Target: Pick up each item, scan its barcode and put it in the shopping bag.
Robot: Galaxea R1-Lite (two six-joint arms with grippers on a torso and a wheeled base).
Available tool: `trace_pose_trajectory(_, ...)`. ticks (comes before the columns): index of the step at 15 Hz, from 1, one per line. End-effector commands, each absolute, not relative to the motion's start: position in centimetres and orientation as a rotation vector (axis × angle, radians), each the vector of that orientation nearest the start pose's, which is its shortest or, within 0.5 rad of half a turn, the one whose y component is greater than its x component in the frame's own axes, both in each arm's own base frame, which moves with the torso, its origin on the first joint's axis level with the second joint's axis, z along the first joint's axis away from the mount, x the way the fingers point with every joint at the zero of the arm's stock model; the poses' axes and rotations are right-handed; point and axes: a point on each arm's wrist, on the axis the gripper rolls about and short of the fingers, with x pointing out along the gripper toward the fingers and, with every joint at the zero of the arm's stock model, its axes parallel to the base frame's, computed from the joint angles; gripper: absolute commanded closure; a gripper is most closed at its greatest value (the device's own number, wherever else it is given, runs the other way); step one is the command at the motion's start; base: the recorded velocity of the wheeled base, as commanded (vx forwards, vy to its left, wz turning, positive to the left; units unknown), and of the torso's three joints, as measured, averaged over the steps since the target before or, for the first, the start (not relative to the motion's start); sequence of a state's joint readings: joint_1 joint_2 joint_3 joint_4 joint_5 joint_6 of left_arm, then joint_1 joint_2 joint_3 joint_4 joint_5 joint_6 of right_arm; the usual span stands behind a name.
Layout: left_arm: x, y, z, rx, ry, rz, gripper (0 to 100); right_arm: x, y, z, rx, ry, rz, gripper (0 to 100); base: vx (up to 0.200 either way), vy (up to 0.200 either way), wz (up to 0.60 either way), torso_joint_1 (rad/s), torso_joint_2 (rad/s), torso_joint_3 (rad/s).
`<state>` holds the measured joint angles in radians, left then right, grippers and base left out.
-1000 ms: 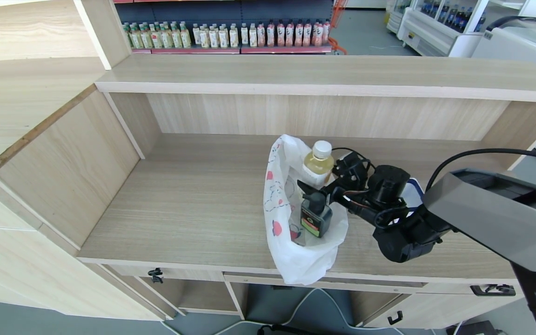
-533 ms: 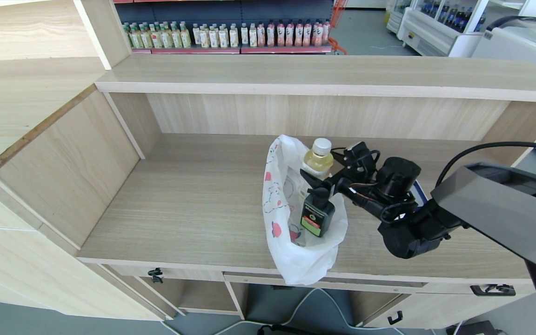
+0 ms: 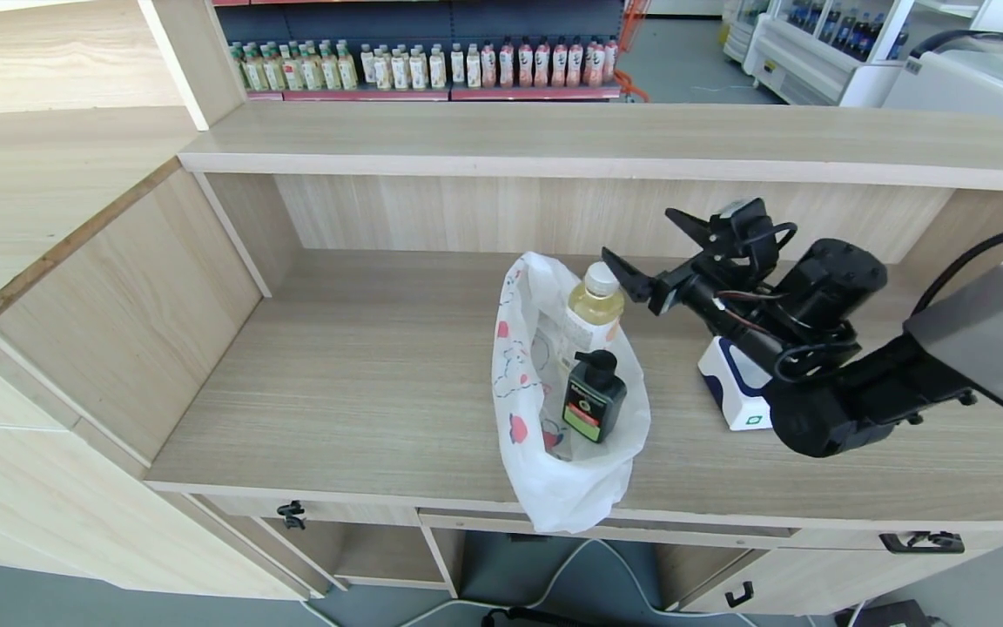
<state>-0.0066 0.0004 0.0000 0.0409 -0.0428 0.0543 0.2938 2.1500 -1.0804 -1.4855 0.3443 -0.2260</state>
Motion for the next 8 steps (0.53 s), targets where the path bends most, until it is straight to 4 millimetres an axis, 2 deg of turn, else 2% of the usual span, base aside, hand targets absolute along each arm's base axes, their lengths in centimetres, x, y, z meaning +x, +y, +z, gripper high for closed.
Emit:
trace_pose_trajectory(1,-2.3,-0.1,7.1,0.044,0.04,-0.05,0,35.0,9.0,20.9,-0.236,-0.449,0.469,0,0.0,0.0,0.0,0.0,0.0,0.0)
trace_pose_trajectory(2,-2.3,-0.1,7.1,0.044,0.04,-0.05,0,33.9,7.9,21.3,-0.227,-0.404,0.408,0,0.0,0.0,0.0,0.0,0.0,0.0)
trace_pose_trajectory(3,-2.3,-0.1,7.1,0.042,0.04,-0.05,0,32.0,5.9,20.9,-0.21,-0.279,0.271,0,0.0,0.0,0.0,0.0,0.0,0.0)
trace_pose_trajectory(5,-2.3,-0.1,7.1,0.042,0.04,-0.05,0,29.5,2.7,19.7,-0.175,-0.148,0.085,0,0.0,0.0,0.0,0.0,0.0,0.0)
trace_pose_trajectory(6,-2.3,-0.1,7.1,0.041,0.04,-0.05,0,28.7,1.7,19.4,-0.173,-0.127,0.036,0,0.0,0.0,0.0,0.0,0.0,0.0)
trace_pose_trajectory(7,-2.3,-0.1,7.1,0.041,0.04,-0.051,0,26.9,0.0,18.5,-0.177,-0.083,-0.023,0,0.0,0.0,0.0,0.0,0.0,0.0)
trace_pose_trajectory(8,-2.3,-0.1,7.1,0.041,0.04,-0.051,0,25.9,-0.5,18.3,-0.176,-0.075,-0.036,0,0.0,0.0,0.0,0.0,0.0,0.0)
